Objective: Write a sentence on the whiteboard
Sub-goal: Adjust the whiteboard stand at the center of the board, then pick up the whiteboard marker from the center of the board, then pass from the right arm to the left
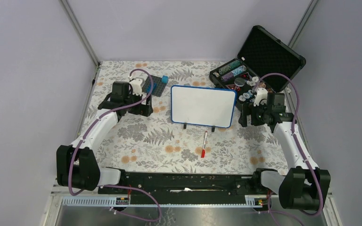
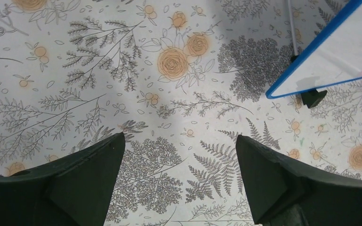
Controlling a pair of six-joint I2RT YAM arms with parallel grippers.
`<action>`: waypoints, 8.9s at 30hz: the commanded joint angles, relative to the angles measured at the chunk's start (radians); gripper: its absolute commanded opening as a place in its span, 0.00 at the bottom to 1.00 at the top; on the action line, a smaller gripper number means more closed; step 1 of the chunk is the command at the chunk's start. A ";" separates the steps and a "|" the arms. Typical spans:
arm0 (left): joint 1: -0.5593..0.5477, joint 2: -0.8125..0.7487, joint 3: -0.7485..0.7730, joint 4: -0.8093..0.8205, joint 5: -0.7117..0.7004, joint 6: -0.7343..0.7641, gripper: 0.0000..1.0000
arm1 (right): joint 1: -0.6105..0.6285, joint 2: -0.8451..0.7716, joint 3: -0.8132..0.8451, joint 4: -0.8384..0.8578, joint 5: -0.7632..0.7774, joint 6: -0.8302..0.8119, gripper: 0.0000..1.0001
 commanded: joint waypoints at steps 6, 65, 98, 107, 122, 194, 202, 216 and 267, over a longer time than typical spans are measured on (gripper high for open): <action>-0.004 -0.032 0.016 0.076 -0.205 -0.170 0.99 | 0.213 -0.031 0.131 -0.181 -0.068 0.030 0.94; 0.050 -0.145 0.042 0.087 -0.566 -0.366 0.99 | 1.048 0.802 0.392 0.442 0.923 0.707 0.53; 0.050 -0.085 0.090 0.075 -0.564 -0.346 0.99 | 1.140 0.688 0.281 0.575 0.751 0.509 0.14; 0.071 -0.031 0.161 0.017 -0.581 -0.345 0.99 | 1.196 0.661 0.277 0.461 0.745 0.583 0.14; 0.074 -0.030 0.163 0.007 -0.549 -0.334 0.99 | 1.246 0.558 0.258 0.365 0.677 0.478 0.60; 0.037 -0.065 0.527 -0.138 0.010 -0.064 0.99 | 0.520 0.153 0.450 -0.032 0.155 0.561 0.00; -0.121 0.043 0.633 -0.114 0.457 -0.129 0.99 | 0.476 0.212 0.610 0.150 0.049 0.691 0.00; -0.337 0.181 0.435 0.377 0.582 -0.466 0.94 | 0.444 0.268 0.587 0.331 0.099 0.965 0.00; -0.489 0.106 0.552 -0.170 0.280 0.150 0.00 | 0.418 0.154 0.450 0.412 -0.385 0.786 0.89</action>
